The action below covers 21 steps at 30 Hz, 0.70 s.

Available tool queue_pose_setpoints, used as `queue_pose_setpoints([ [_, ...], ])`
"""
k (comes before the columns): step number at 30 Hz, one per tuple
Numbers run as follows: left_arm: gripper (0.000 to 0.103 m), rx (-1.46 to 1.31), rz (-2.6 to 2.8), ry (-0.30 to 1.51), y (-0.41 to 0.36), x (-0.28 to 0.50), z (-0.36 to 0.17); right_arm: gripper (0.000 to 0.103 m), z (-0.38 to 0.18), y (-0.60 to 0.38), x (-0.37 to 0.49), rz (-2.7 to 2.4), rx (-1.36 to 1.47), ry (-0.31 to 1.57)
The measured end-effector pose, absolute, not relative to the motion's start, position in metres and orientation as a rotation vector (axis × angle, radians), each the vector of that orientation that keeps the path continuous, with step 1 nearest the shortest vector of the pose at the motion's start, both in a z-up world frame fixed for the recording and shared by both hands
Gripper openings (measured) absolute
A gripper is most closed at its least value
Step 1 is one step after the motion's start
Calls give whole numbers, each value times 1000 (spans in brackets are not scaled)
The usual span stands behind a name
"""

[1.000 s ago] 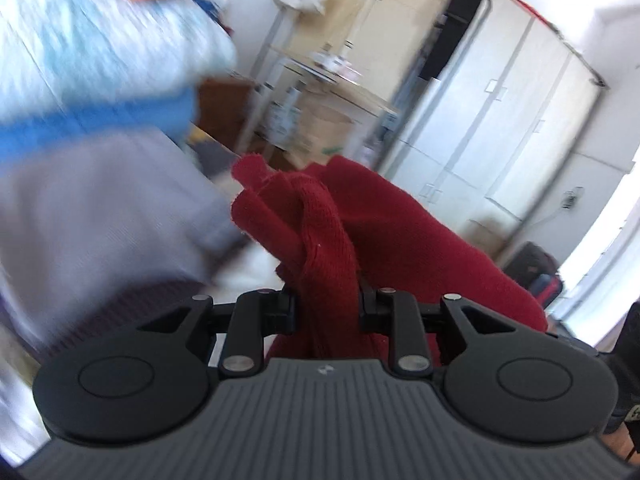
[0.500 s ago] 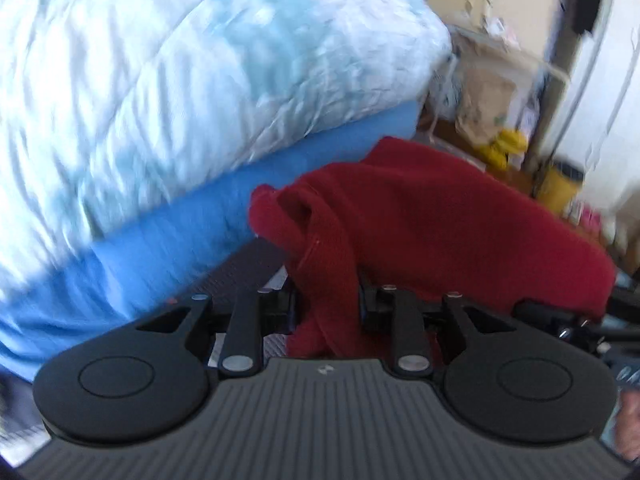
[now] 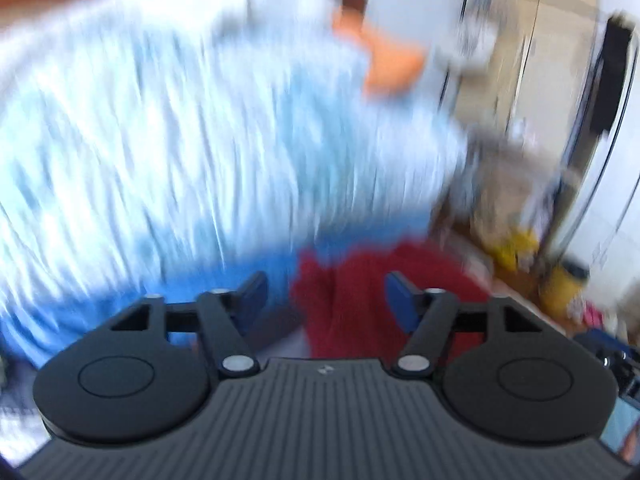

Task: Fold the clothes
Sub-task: 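Carry the folded sweater with both grippers onto the clothes pile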

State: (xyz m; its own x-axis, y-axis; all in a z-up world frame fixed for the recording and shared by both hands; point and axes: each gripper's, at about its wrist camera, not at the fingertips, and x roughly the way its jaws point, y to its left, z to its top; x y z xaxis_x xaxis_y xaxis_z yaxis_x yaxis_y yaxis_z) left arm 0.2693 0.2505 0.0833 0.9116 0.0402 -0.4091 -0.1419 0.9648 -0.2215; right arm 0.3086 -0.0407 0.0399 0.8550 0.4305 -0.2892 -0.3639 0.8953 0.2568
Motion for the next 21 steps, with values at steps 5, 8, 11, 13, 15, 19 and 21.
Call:
queue_pose_setpoints([
  [5,67,-260,-65,558,236,297,74,48,54,-33,295,531,53,309],
  [8,68,-213,15,708,228,325,41,58,34,-19,296,527,-36,337],
  [11,71,-139,73,721,220,326,22,71,7,-8,300,521,-102,377],
  [13,71,-117,85,717,218,323,19,72,-12,-1,302,516,-146,404],
  [15,72,-104,96,717,215,321,23,74,-24,-1,305,514,-135,429],
  [19,74,-76,118,716,210,317,31,85,-31,-28,319,535,109,529],
  [21,75,-62,129,715,207,315,35,86,-30,-42,315,512,225,570],
])
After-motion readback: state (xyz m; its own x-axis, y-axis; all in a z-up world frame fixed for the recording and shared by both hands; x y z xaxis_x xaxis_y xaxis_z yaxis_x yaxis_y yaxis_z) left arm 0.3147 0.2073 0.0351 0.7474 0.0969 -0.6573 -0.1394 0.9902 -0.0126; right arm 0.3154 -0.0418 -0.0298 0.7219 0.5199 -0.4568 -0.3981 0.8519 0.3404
